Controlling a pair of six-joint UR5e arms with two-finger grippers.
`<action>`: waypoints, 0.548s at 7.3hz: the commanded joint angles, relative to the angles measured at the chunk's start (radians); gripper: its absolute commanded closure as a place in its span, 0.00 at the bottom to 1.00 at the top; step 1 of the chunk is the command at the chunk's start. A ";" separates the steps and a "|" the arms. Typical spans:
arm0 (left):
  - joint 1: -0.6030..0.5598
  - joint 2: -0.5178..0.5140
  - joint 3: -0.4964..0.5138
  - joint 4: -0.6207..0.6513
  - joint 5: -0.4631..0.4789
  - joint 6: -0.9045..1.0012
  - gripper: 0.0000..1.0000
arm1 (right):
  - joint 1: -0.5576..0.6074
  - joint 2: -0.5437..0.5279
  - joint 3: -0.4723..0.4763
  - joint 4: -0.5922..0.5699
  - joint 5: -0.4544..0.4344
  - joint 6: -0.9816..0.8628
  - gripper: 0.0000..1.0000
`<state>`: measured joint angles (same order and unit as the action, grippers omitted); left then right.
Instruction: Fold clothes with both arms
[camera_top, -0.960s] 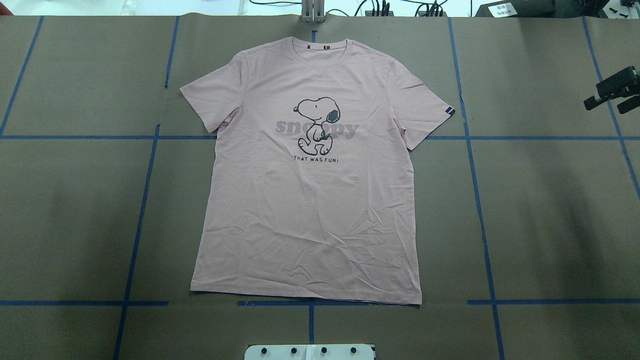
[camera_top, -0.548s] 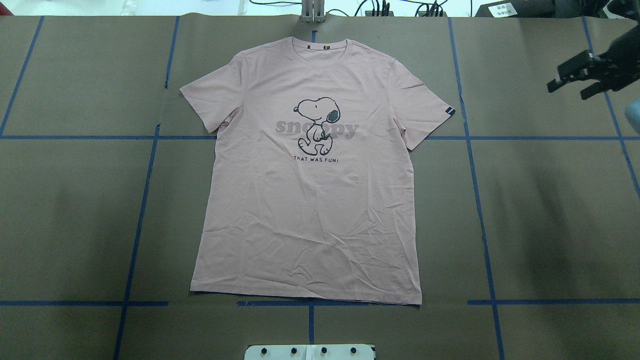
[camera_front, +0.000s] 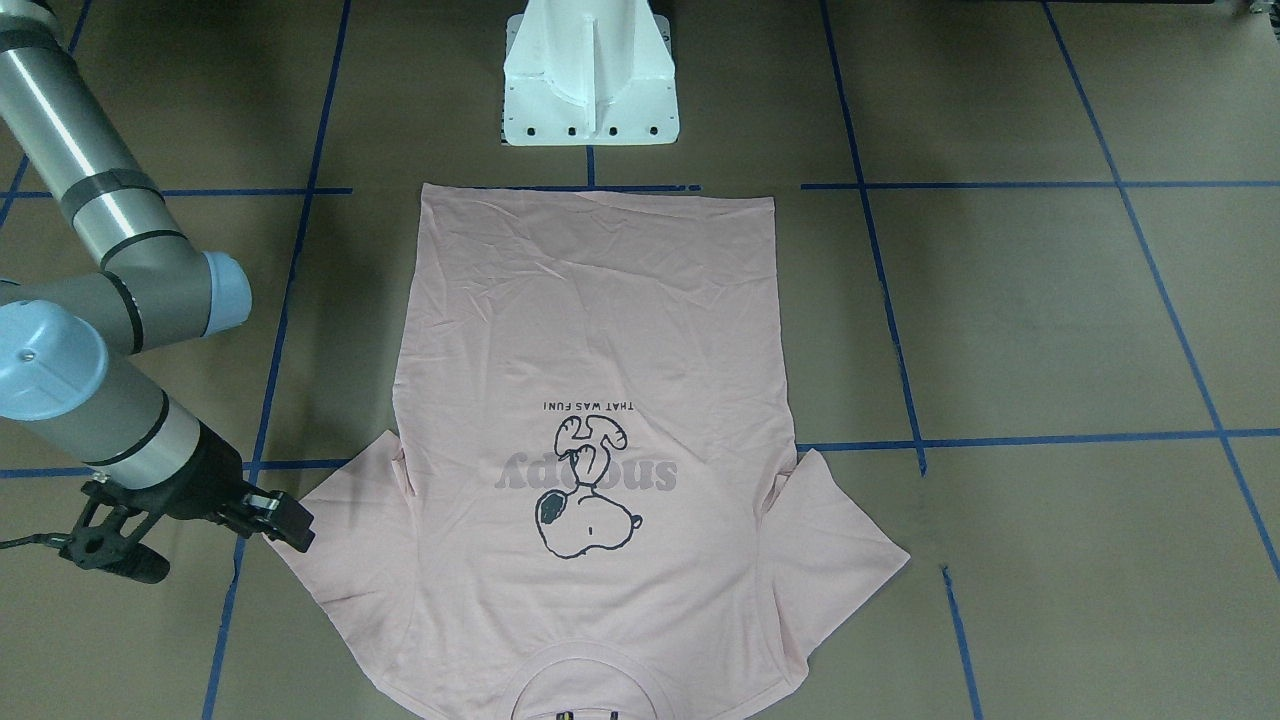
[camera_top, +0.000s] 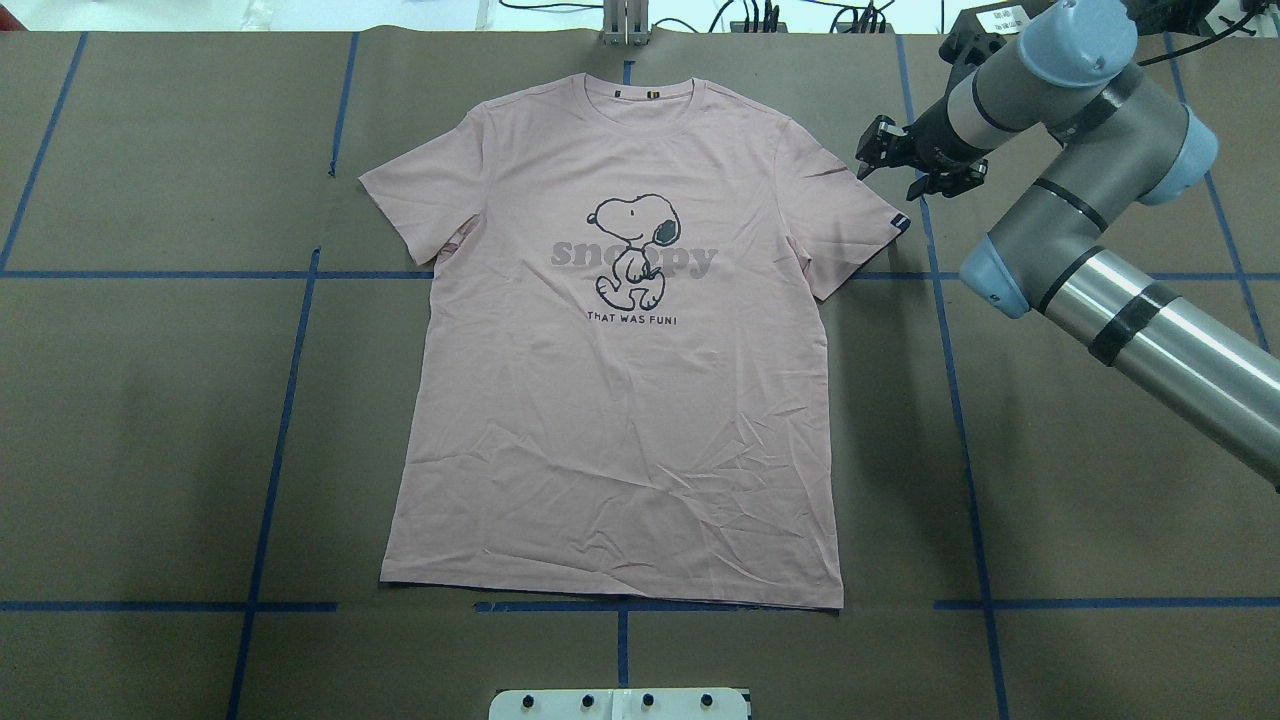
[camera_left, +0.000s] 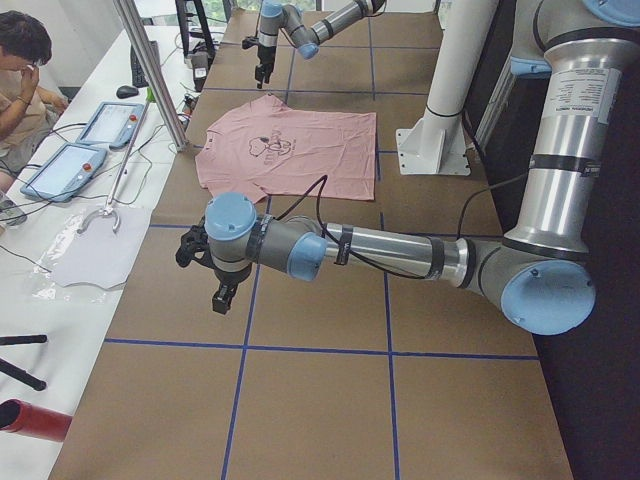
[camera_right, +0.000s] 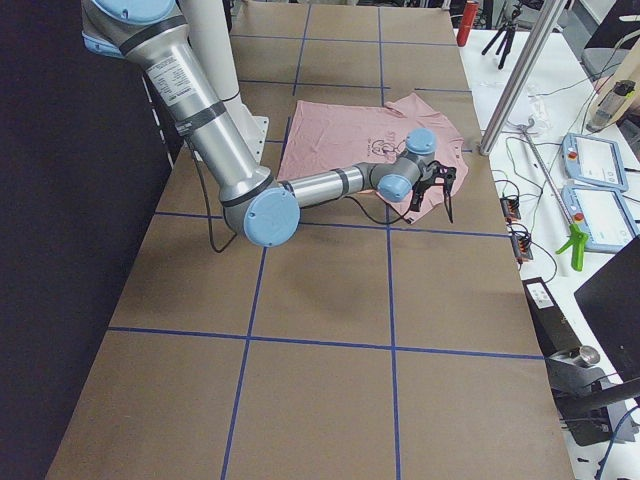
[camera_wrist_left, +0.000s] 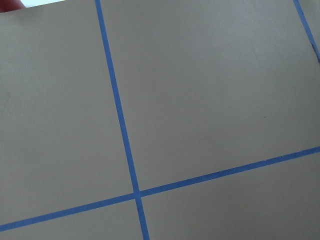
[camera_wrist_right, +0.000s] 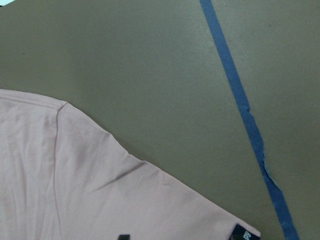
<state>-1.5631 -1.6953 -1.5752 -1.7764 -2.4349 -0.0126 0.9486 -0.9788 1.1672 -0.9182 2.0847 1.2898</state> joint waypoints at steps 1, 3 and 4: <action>0.000 0.000 0.000 0.002 -0.018 -0.001 0.00 | -0.024 0.002 -0.023 0.001 -0.063 0.026 0.33; 0.000 0.000 -0.003 0.002 -0.020 -0.001 0.00 | -0.022 -0.012 -0.023 -0.002 -0.064 0.029 0.34; 0.000 0.000 -0.002 0.000 -0.033 -0.013 0.00 | -0.021 -0.018 -0.021 -0.004 -0.064 0.032 0.34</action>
<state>-1.5631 -1.6951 -1.5773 -1.7752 -2.4570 -0.0165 0.9273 -0.9890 1.1451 -0.9202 2.0215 1.3182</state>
